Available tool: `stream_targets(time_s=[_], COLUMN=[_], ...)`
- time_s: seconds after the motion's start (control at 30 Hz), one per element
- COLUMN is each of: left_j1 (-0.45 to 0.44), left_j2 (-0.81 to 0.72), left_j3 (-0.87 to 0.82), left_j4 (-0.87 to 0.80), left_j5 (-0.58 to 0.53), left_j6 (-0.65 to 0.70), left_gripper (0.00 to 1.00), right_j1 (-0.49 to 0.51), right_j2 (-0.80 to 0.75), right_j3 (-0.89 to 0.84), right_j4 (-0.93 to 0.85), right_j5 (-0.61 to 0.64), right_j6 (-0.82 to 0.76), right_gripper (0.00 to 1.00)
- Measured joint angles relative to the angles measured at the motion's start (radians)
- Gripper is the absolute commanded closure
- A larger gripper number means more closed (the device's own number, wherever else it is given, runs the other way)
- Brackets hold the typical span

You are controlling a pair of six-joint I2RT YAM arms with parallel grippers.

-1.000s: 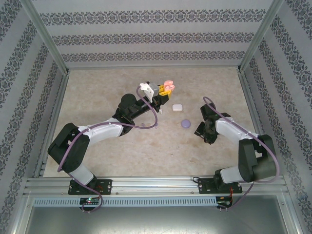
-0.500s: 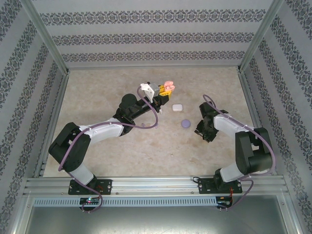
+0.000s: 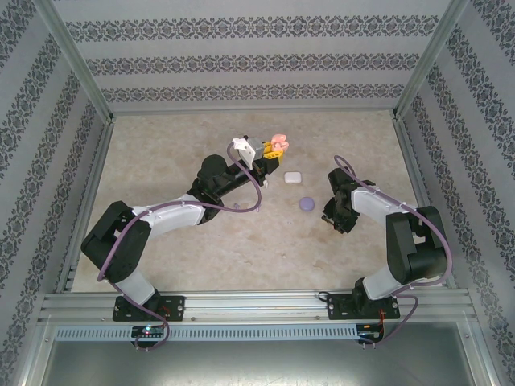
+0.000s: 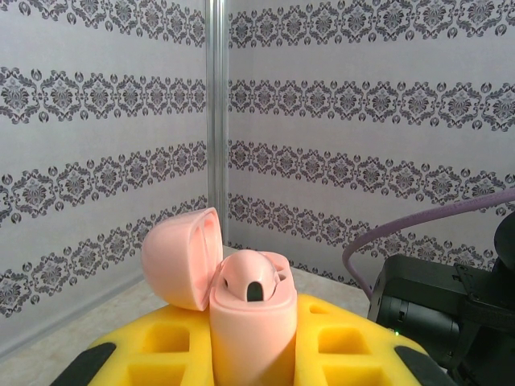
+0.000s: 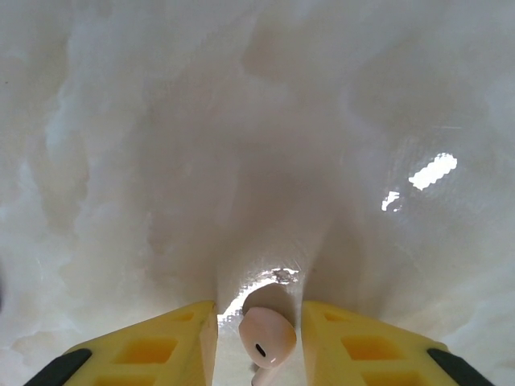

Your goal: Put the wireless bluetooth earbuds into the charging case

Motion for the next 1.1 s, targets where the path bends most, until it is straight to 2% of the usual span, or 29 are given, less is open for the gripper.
stream_targets(time_s=[0.37,0.6,0.87,1.1], left_j1=[0.000,0.000,0.000,0.000], left_j2=[0.000,0.000,-0.015,-0.080], left_j3=[0.000,-0.001,-0.032,-0.066], left_j4=[0.000,0.000,-0.021,-0.069], left_j5=[0.000,0.000,0.005,0.037], left_j6=[-0.001,-0.001,0.019,0.090], left_gripper=[1.00,1.00,1.00,1.00], right_j1=[0.000,0.000,0.001,0.021], right_j2=[0.000,-0.022,-0.199,-0.334], right_j3=[0.000,-0.011,-0.023,0.025], right_j4=[0.001,0.012,0.016,0.015], right_j5=[0.000,0.000,0.000,-0.008], right_j6=[-0.001,-0.001,-0.023,-0.077], right_gripper=[0.84,0.87,0.87,0.87])
